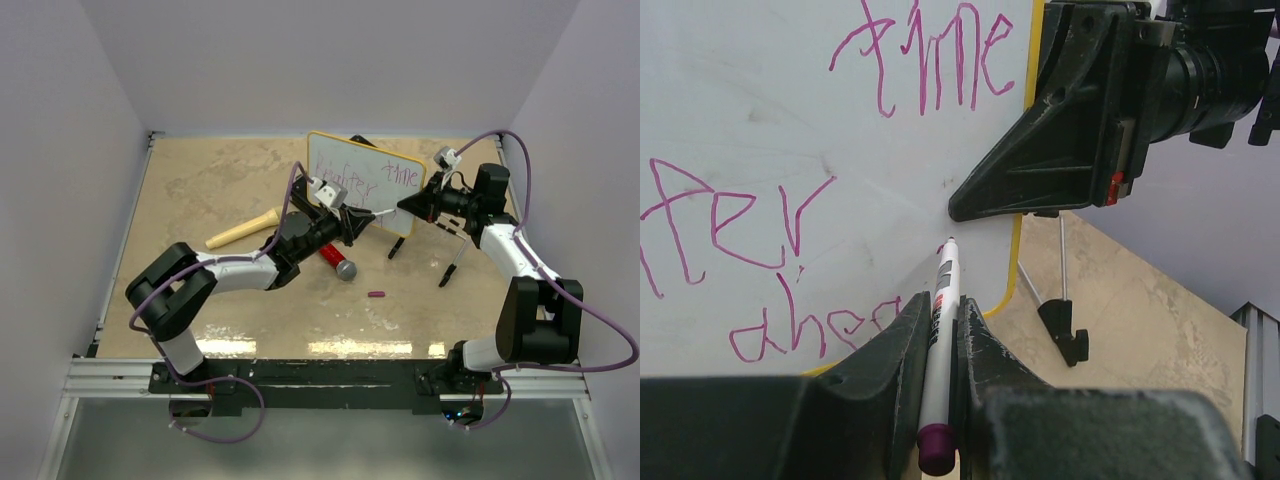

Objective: Write a sentence on the whiteboard
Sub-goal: Write with the whiteboard marker without the cap on the whiteboard.

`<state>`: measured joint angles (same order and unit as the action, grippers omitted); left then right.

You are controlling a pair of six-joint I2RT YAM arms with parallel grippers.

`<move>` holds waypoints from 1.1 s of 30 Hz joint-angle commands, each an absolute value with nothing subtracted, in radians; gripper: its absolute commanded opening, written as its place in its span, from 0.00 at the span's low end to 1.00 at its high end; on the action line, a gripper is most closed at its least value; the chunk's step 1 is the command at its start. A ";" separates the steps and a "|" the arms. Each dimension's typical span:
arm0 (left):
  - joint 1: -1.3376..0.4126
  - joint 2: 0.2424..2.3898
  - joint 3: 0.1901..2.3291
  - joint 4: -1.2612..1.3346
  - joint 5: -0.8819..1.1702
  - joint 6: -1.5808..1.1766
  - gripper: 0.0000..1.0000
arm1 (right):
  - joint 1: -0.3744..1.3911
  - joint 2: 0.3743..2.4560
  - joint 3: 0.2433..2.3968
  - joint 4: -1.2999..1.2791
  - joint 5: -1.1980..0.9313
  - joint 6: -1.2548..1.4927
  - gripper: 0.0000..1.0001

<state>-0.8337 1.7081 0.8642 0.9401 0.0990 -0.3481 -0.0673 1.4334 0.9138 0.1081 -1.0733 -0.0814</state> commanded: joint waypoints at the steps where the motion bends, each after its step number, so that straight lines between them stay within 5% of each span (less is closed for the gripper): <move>1: -0.833 1.729 0.917 0.996 0.089 -0.345 0.00 | -0.060 1.427 0.917 0.110 -1.109 -0.086 0.00; 33: -0.833 1.781 0.858 0.957 0.094 -0.356 0.00 | -0.058 1.425 0.919 0.110 -1.111 -0.086 0.00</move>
<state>-0.8330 1.7576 0.8753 0.9401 0.1028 -0.3527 -0.0677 1.4334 0.9138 0.1093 -1.0664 -0.0830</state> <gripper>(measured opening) 0.165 0.056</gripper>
